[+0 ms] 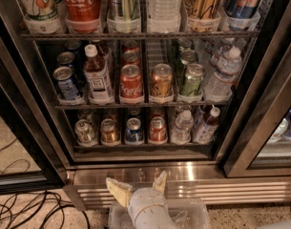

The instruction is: Pick pepsi can from bottom shelf of fridge

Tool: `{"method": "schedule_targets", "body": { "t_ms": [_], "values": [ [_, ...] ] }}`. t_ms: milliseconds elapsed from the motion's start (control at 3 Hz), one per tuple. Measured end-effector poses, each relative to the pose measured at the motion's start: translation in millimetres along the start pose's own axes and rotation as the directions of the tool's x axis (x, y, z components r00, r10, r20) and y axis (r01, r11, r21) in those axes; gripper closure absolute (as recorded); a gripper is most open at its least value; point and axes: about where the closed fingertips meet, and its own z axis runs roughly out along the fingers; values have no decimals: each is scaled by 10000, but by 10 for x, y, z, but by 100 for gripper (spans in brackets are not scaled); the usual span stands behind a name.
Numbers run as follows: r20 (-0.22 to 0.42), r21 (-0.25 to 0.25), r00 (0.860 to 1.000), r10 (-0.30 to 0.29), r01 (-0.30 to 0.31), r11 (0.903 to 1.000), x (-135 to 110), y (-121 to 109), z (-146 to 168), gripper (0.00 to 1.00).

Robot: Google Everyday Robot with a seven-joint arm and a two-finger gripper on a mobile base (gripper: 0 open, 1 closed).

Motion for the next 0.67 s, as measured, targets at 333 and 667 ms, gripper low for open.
{"method": "schedule_targets", "body": {
  "t_ms": [333,667],
  "values": [
    [0,0,10000,0,0,10000,0,0,0,0],
    [368,-200,9993,56,-49,9998,-18,77,148,0]
  ]
}}
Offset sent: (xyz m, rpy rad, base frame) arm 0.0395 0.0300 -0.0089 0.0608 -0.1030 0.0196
